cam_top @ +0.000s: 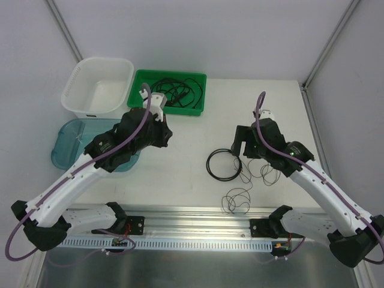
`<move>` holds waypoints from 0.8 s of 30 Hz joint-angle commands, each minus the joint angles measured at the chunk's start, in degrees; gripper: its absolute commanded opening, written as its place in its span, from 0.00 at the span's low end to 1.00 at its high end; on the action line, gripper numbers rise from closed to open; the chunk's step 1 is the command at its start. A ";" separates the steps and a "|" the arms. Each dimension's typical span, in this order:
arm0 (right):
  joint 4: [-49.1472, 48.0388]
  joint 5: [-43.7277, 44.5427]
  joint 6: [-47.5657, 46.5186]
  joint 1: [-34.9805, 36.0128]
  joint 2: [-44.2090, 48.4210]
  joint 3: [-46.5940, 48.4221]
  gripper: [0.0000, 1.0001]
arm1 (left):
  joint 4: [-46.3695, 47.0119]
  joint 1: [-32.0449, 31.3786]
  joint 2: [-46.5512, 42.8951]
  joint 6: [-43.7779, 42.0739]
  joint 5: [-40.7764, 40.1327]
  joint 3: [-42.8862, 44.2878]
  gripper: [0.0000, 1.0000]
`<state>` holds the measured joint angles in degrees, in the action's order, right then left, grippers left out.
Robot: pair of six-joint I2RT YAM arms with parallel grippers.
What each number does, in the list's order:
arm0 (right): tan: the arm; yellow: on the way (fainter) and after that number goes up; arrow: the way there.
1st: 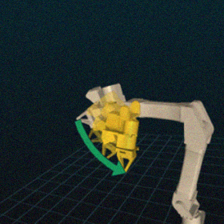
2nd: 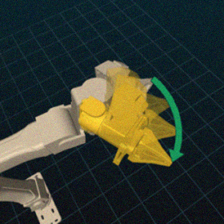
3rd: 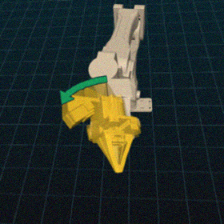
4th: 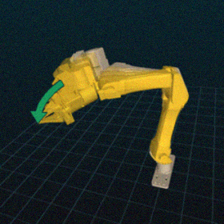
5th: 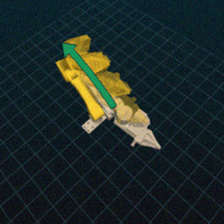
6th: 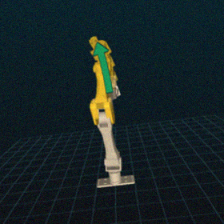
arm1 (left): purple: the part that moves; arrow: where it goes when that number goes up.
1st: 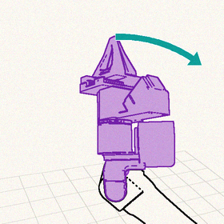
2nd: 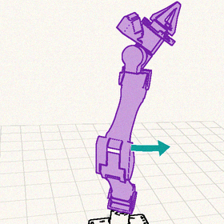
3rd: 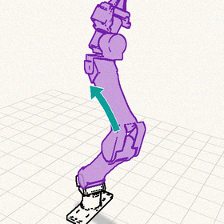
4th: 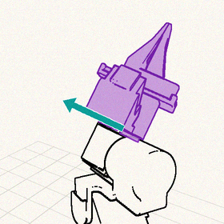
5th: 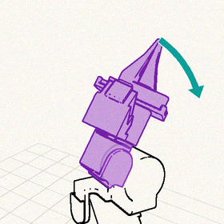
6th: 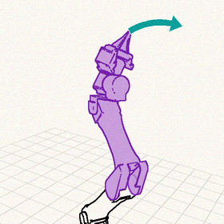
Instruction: Untangle the cables
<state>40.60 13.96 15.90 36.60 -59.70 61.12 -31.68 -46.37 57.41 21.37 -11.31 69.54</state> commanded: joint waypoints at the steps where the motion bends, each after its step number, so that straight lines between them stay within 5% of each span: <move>1: 0.09 0.10 -2.98 0.14 4.06 2.25 0.90 | -12.34 1.46 5.87 -2.82 -2.75 7.62 0.00; 6: 0.18 -0.07 -4.38 0.14 8.01 0.93 0.91 | -12.44 2.60 4.12 -3.87 -3.02 11.05 0.00; 12: -9.48 -13.41 -4.14 0.31 8.12 -0.66 0.89 | -12.09 2.60 4.56 -7.82 8.05 13.17 0.00; 24: -11.07 -9.57 -2.28 8.48 1.87 1.64 0.88 | -13.05 4.35 3.06 -11.42 -9.42 20.53 0.00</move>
<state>31.62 3.46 13.04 43.99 -58.94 61.14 -45.08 -43.33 61.60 13.26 -14.44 84.84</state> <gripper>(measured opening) 0.882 0.009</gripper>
